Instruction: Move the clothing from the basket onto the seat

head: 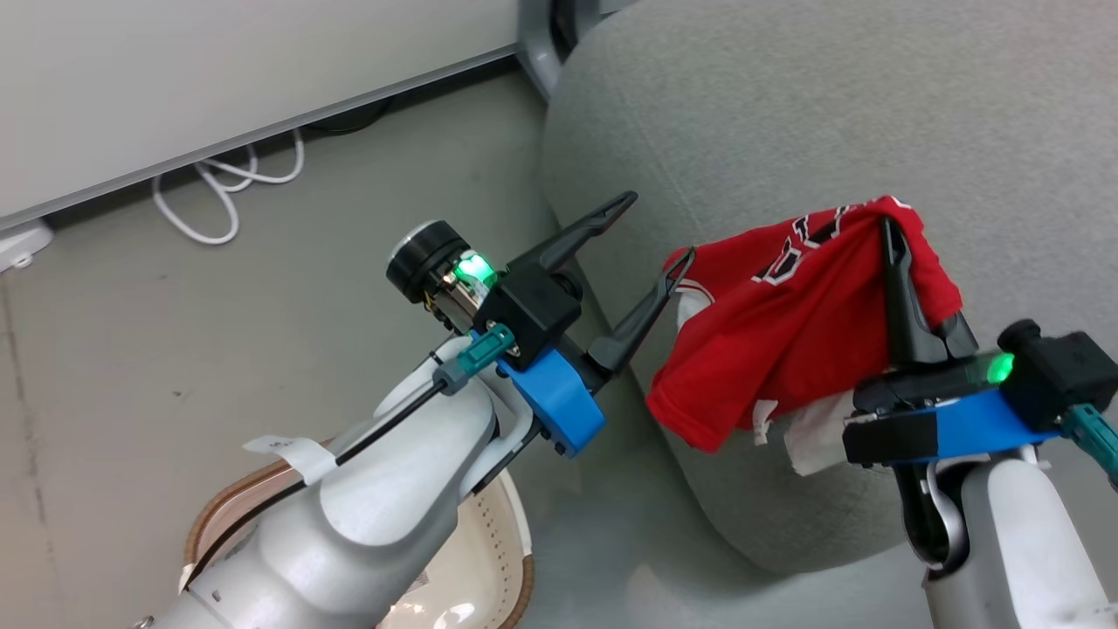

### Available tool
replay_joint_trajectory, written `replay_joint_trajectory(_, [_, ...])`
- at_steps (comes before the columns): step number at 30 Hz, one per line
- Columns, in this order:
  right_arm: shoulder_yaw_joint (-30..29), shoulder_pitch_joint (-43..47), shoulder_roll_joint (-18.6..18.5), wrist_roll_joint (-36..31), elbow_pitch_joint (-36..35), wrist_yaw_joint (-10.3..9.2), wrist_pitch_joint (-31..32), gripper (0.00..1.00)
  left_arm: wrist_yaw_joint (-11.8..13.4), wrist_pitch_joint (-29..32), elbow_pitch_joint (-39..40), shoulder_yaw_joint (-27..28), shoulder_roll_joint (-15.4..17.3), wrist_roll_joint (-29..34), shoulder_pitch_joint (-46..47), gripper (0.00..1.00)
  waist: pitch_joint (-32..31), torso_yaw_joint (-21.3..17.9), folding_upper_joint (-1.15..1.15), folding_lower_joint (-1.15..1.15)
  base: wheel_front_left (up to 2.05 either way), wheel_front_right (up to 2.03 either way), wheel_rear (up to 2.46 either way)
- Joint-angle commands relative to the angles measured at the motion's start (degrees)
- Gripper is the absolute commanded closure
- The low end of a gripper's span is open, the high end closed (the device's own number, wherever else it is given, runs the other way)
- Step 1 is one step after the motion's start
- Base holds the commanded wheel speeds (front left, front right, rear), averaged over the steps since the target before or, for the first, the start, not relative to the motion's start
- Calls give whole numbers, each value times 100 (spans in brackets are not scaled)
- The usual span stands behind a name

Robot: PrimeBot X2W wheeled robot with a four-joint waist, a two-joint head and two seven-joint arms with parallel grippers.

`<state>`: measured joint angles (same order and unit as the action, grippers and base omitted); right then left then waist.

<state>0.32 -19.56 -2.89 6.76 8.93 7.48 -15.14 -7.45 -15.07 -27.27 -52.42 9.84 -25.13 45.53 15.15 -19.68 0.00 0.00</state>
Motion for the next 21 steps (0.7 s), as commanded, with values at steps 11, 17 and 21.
replay_joint_trajectory(11, [-143, 557, 0, 142, -262, 3, -3, 100, -1, -16, -31, -232, 4, -54, -113, 0, 4, -369, 0, 0, 0, 0, 0])
replay_joint_trajectory(17, [-226, 427, -1, 173, -329, 3, -3, 100, -1, -16, -9, -197, 13, -61, -39, 0, 72, -285, 0, 0, 0, 0, 0])
replay_joint_trajectory(21, [-339, 99, 0, 124, -451, 3, -2, 100, -1, -16, 22, -152, 38, 7, 80, 0, 281, -175, 0, 0, 0, 0, 0])
